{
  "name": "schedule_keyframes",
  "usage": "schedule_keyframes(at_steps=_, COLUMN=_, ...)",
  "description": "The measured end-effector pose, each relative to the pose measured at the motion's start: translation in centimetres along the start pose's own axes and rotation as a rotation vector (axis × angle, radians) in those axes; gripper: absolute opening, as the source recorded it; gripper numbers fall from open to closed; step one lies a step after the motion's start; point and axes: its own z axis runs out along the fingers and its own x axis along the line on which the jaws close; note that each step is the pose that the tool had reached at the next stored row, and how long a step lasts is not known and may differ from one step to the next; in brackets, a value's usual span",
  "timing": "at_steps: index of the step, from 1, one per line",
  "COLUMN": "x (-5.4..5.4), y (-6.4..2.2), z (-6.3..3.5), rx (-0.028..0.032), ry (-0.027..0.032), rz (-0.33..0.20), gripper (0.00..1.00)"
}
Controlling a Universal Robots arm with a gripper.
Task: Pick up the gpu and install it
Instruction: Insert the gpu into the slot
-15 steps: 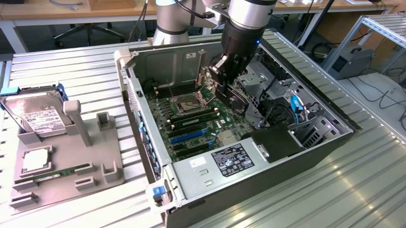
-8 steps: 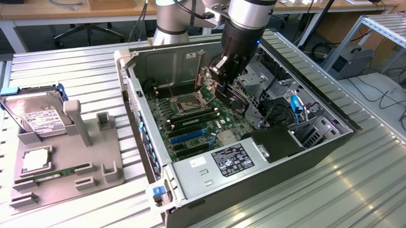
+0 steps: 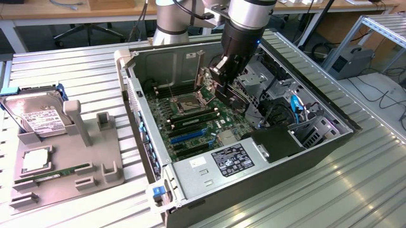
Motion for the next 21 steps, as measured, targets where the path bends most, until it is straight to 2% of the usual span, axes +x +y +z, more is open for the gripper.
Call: schedule_keyframes(at_steps=21, x=0.0, y=0.0, z=0.08, rx=-0.0007, ry=0.0019, rz=-0.063, gripper=0.27)
